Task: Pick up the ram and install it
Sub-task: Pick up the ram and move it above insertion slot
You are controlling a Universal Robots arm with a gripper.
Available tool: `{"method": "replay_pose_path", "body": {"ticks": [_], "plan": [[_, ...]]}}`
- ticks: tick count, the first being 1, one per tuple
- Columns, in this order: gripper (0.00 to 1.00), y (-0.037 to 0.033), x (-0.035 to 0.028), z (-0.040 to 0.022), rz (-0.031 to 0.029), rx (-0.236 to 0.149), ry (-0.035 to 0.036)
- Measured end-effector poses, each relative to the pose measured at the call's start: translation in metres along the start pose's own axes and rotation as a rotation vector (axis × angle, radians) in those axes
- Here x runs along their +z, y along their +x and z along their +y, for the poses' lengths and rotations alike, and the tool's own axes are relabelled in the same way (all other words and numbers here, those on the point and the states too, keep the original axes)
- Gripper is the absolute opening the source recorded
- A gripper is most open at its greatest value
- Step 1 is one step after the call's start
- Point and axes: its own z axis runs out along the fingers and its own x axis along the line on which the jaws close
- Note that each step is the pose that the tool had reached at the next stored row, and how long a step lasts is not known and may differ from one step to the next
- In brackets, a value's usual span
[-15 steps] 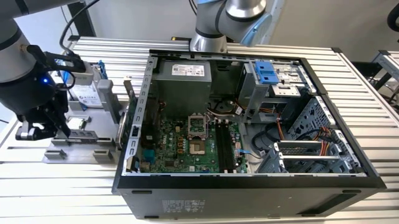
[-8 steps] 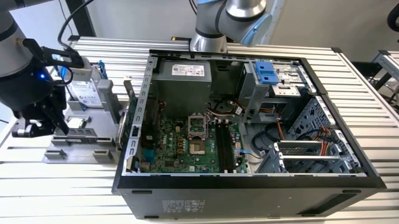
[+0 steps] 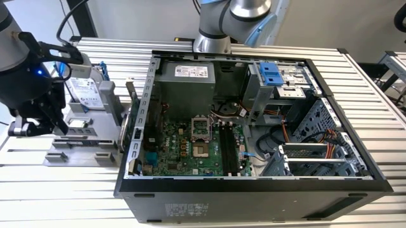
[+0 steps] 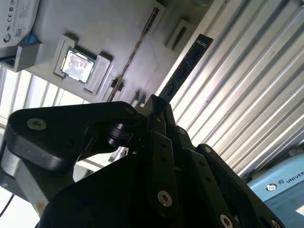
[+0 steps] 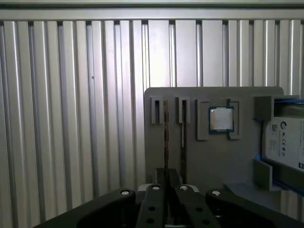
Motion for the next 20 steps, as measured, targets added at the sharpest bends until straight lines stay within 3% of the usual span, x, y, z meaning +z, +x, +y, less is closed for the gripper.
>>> {"method": "replay_pose_path", "body": {"ticks": [20], "plan": [[0.00, -0.0014, -0.0294, 0.0002, 0.0000, 0.000, 0.0000]]}}
